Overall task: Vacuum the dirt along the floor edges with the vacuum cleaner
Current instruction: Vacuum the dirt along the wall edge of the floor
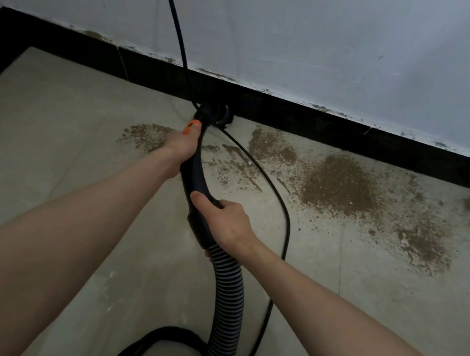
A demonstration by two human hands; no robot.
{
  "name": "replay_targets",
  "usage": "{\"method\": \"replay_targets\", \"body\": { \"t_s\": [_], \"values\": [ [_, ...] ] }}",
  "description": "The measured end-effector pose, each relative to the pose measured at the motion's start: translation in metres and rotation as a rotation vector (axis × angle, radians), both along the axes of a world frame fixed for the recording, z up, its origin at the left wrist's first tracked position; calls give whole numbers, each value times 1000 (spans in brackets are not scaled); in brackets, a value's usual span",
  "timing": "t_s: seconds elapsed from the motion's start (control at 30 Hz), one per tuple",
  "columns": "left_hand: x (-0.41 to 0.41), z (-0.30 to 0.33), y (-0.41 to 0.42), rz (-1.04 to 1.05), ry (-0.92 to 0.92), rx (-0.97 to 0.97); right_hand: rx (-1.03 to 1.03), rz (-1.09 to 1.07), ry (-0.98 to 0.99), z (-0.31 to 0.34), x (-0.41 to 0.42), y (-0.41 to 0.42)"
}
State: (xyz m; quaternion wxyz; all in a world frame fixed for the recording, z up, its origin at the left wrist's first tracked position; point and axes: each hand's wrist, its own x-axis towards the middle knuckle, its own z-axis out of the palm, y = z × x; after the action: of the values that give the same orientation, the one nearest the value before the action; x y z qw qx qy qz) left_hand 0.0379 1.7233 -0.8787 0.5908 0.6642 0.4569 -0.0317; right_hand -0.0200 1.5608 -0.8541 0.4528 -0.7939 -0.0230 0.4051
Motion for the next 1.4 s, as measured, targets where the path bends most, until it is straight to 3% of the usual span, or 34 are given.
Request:
{"method": "replay_targets", "body": {
  "t_s": [0.5,0.7,0.97,1.2,1.4],
  "values": [
    [18,7,-50,-147,-19,-37,43,-189,72,5,2,-44],
    [-14,12,2,18,-50,7,75,-54,23,10,-12,-5],
    [-102,21,95,262,-16,115,163,155,108,7,-66,79],
    [-149,12,116,293,44,66,136,236,189,0,-99,99],
    [-140,11,105,253,18,41,119,170,152,-1,-98,92]
  ]
}}
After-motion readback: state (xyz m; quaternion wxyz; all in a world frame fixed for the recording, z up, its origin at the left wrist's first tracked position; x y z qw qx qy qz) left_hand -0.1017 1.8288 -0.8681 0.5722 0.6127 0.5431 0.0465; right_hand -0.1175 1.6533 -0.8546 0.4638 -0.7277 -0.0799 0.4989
